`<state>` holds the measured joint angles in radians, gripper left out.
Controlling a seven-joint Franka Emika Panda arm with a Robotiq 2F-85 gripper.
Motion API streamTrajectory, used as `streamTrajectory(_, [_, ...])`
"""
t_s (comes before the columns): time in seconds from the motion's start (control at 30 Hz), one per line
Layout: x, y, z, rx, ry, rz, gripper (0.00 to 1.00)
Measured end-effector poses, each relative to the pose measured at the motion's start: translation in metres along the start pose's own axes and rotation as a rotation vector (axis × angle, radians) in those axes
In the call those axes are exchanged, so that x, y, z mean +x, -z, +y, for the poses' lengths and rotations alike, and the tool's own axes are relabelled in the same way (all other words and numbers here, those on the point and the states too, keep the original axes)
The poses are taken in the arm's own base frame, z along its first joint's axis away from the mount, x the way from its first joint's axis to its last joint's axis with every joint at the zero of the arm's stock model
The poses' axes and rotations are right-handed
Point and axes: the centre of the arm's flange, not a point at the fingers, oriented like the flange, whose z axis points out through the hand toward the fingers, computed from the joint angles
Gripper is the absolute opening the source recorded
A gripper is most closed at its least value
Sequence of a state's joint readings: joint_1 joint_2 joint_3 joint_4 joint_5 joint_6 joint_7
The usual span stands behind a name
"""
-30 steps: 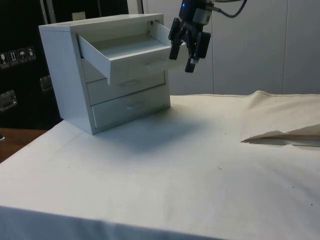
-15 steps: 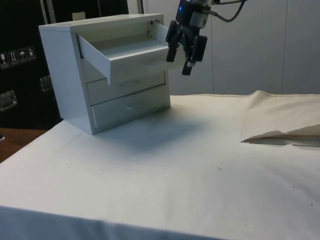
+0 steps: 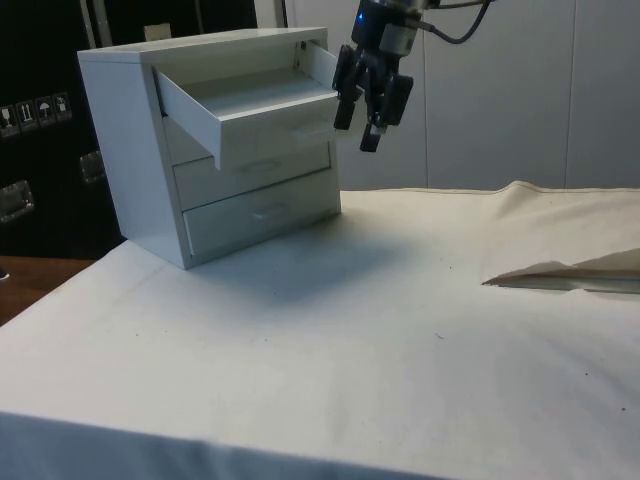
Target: Open the drawer, then close it.
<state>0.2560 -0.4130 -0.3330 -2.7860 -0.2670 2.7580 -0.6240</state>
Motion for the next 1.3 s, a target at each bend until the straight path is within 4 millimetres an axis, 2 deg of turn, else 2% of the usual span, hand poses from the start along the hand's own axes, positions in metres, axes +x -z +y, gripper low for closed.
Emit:
streamTrajectory(0.2, [0.000,0.000,0.000,0.000,-0.001,0.000,0.41])
streamTrajectory(0.23, [0.000,0.000,0.000,0.000,-0.001,0.000,0.41])
streamTrajectory(0.37, [0.000,0.000,0.000,0.001,-0.001,-0.001,0.13])
streamTrajectory(0.47, [0.000,0.000,0.000,0.001,-0.001,-0.001,0.00])
streamTrajectory(0.87, [-0.002,-0.005,0.007,0.002,0.002,-0.013,0.00])
streamTrajectory(1.3, [-0.005,-0.015,0.033,-0.007,0.030,-0.040,0.00])
